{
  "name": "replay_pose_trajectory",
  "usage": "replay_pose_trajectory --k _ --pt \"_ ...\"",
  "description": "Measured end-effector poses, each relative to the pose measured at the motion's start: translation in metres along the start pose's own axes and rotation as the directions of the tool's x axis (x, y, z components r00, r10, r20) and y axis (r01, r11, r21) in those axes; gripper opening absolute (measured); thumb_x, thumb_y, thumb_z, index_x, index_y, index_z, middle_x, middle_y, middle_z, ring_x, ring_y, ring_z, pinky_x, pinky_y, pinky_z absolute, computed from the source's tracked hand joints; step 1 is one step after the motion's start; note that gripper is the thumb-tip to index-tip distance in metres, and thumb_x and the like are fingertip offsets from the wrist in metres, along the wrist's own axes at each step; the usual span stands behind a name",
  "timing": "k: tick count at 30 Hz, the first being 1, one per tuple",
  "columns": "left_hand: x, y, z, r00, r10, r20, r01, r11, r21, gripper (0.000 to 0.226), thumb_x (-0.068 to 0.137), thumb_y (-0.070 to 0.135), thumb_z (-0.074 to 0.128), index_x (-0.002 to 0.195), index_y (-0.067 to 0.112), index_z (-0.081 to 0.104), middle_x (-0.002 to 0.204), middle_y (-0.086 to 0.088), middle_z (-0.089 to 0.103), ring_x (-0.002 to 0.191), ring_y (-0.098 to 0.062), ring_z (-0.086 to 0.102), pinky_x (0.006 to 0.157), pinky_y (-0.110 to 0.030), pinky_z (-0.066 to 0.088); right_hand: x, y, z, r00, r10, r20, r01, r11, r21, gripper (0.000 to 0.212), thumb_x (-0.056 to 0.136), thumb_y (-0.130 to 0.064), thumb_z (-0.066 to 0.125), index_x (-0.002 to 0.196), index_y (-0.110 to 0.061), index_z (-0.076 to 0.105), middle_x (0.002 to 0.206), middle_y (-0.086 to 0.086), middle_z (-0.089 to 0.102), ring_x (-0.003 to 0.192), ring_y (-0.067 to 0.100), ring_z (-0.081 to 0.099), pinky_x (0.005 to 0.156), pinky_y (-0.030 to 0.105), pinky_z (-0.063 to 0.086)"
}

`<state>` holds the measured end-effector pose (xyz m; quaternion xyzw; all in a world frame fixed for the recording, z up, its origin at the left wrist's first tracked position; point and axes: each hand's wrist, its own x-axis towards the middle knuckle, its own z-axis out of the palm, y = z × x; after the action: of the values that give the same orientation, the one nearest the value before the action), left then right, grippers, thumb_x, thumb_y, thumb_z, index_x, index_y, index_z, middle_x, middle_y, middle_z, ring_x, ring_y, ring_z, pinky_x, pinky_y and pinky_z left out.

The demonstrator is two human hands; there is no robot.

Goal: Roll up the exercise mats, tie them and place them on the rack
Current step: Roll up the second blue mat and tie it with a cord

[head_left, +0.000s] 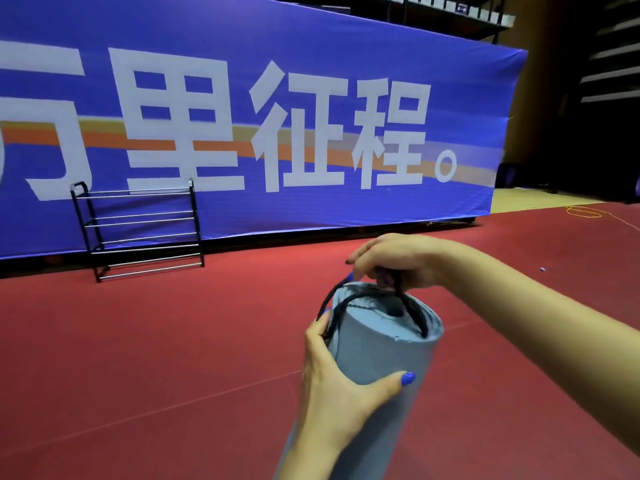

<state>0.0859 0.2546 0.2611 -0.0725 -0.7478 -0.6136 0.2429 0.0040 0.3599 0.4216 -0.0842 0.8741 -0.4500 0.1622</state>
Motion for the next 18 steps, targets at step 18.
replay_pose_trajectory --k 18 --pt "-0.001 0.001 -0.005 0.999 0.011 0.048 -0.008 0.998 -0.070 0.106 0.025 0.072 0.083 0.115 0.058 0.029 0.122 0.040 0.044 0.119 0.007 0.047 0.098 -0.029 0.045 0.052 0.095 -0.019 0.929 0.363 0.077 -0.370 0.885 0.283 0.025 0.085 -0.006 0.041 0.063 -0.002 0.052 0.050 0.008 0.055 0.039 0.017 0.052 0.042 0.019 0.044"
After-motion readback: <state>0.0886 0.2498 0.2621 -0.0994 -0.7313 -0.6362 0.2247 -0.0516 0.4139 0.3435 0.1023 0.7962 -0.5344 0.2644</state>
